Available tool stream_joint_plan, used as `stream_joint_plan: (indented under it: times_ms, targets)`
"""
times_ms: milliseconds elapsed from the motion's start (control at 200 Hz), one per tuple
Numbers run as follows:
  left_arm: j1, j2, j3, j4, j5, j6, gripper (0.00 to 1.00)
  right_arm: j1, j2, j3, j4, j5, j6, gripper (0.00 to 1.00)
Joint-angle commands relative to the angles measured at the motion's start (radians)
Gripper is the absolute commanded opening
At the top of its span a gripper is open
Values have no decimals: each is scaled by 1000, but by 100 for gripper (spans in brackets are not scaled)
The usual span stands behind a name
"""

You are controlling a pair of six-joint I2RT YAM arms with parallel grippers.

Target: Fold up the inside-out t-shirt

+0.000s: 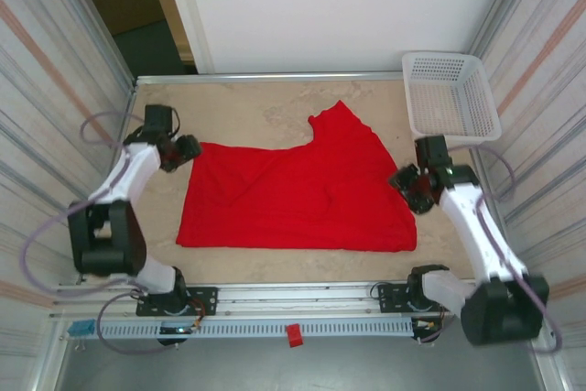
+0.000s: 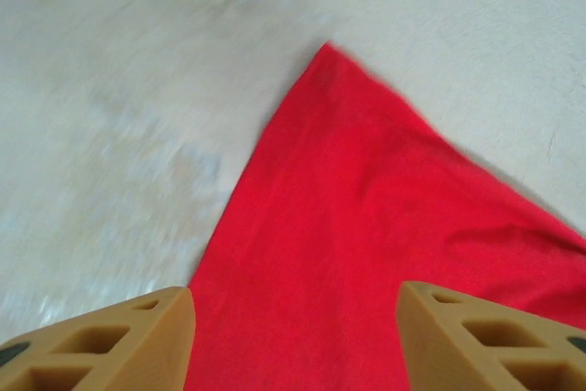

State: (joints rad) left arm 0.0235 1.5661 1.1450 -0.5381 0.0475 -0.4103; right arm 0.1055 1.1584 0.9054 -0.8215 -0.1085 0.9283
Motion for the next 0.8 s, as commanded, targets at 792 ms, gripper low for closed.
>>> stream_joint_plan:
  times_ms: [792]
  targets:
    - [-50,582,481,-143,-80,302,32,41,597,73,306,-32,-32,48]
